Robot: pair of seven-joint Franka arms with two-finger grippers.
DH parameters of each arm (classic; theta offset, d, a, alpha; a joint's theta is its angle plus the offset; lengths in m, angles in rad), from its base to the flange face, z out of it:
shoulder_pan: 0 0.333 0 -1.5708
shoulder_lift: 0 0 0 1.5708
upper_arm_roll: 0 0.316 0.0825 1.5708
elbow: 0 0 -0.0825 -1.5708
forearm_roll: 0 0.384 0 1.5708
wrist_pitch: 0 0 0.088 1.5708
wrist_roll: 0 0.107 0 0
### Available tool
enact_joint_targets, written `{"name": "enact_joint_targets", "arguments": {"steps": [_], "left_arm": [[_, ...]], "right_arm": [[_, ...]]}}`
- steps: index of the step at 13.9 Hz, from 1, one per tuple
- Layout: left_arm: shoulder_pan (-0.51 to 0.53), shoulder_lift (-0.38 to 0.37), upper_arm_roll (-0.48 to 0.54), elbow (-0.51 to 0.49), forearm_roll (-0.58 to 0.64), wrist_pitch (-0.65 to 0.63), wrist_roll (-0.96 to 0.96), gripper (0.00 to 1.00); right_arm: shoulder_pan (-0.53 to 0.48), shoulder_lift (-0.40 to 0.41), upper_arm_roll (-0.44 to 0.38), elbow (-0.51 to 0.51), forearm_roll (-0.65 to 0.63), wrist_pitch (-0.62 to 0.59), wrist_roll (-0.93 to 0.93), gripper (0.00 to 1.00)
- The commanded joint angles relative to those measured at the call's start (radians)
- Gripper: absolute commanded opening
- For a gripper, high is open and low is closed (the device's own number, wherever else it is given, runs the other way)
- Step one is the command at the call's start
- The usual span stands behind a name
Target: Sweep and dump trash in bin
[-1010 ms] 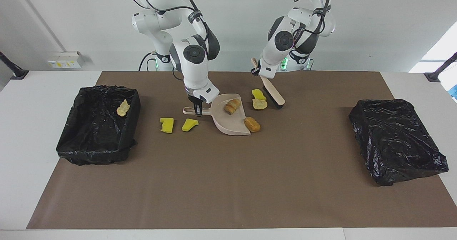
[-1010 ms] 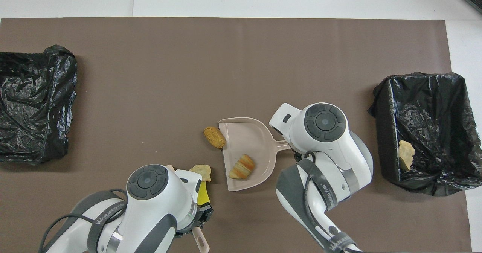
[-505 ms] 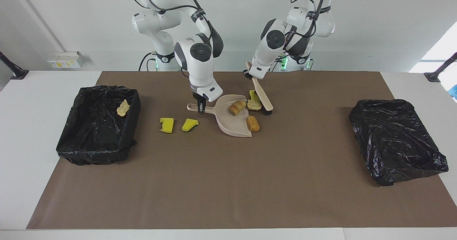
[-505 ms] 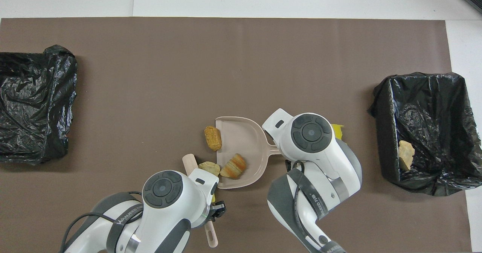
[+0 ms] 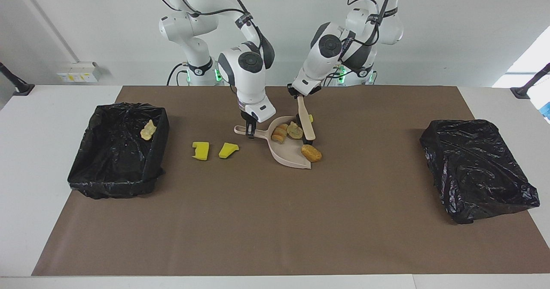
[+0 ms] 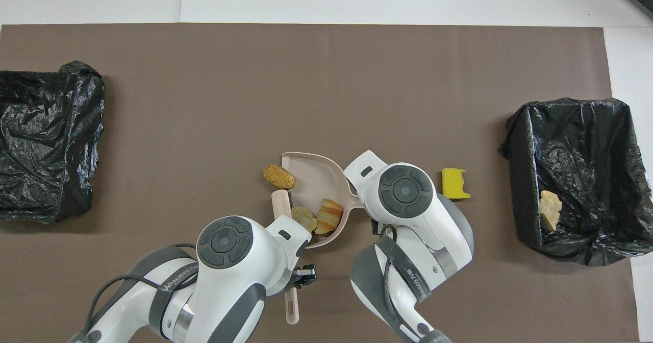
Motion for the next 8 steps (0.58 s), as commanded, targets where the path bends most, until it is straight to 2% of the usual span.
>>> {"name": "enact_joint_targets", "arguments": {"steps": [1, 3, 6, 8], "left_arm": [[0.070, -0.018, 0.011, 0.045, 0.014, -0.133, 0.098, 0.00], [0.136, -0.015, 0.009, 0.107, 0.049, -0.179, 0.123, 0.00], [0.193, -0.030, 0.009, 0.105, 0.056, -0.197, 0.138, 0.00], [0.231, -0.019, 0.009, 0.102, 0.055, -0.115, 0.128, 0.00]], "right_arm": [[-0.002, 0.027, 0.006, 0.005, -0.003, 0.050, 0.050, 0.00], [-0.002, 0.031, 0.006, 0.033, -0.003, 0.023, 0.044, 0.00], [-0.002, 0.026, 0.006, 0.048, -0.003, -0.008, 0.050, 0.00], [-0.002, 0.024, 0.006, 0.041, -0.003, 0.002, 0.050, 0.00]]}}
